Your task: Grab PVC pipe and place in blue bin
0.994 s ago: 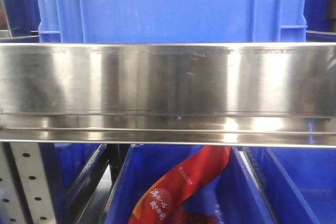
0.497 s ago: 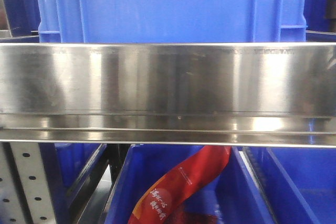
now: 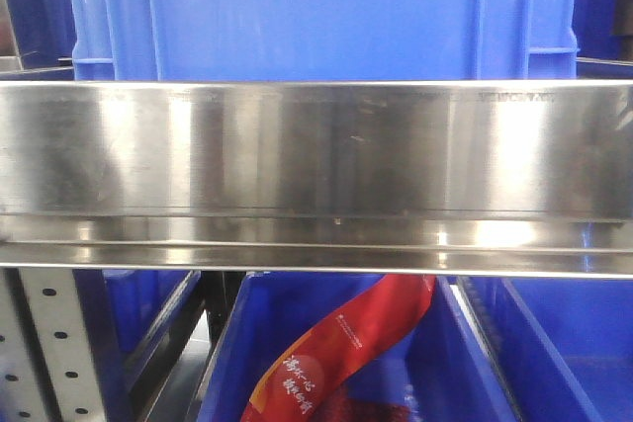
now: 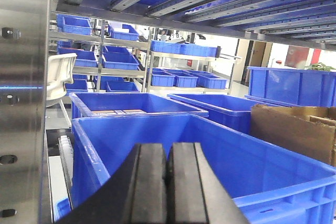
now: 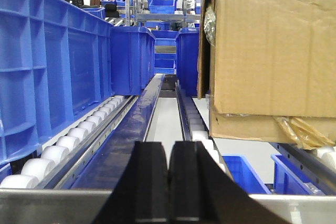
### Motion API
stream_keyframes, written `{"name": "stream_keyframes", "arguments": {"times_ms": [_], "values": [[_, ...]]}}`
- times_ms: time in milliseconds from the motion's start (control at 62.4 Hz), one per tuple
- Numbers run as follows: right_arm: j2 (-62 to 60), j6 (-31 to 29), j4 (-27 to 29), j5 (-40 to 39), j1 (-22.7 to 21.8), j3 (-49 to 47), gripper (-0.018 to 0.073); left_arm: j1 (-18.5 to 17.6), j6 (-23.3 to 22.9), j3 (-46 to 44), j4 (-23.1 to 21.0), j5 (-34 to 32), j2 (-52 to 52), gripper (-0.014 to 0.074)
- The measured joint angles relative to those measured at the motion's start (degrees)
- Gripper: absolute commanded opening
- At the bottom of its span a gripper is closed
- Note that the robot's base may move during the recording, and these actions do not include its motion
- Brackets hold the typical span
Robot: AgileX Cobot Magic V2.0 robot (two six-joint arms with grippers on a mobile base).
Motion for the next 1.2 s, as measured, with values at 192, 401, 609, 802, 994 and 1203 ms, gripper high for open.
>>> {"name": "stream_keyframes", "arguments": {"times_ms": [192, 401, 609, 802, 994, 1203], "values": [[0.0, 0.0, 0.0, 0.0, 0.0, 0.0, -0.0169, 1.6, 0.7, 1.7, 0.1, 0.2, -1.2, -0.0111], [0.0, 0.0, 0.0, 0.0, 0.0, 0.0, -0.0169, 9.1, 3.0, 8.2, 0.2, 0.5, -5.9, -0.0111], [0.0, 0.0, 0.0, 0.0, 0.0, 0.0, -0.0169, 16.2, 3.2, 17.6, 0.2, 0.5, -13.3, -0.0111], [0.0, 0.0, 0.0, -0.1, 0.0, 0.0, -0.0169, 21.2, 3.2, 27.2, 0.9, 0.2, -22.8, -0.0111], [0.0, 0.0, 0.0, -0.1, 0.0, 0.0, -0.0169, 23.3, 3.2, 37.2, 1.3, 0.5, -33.8, -0.0111], [0.0, 0.0, 0.0, -0.2, 0.1, 0.0, -0.0169, 23.3, -1.4, 42.5, 6.7, 0.5, -38.3, -0.0111]]}}
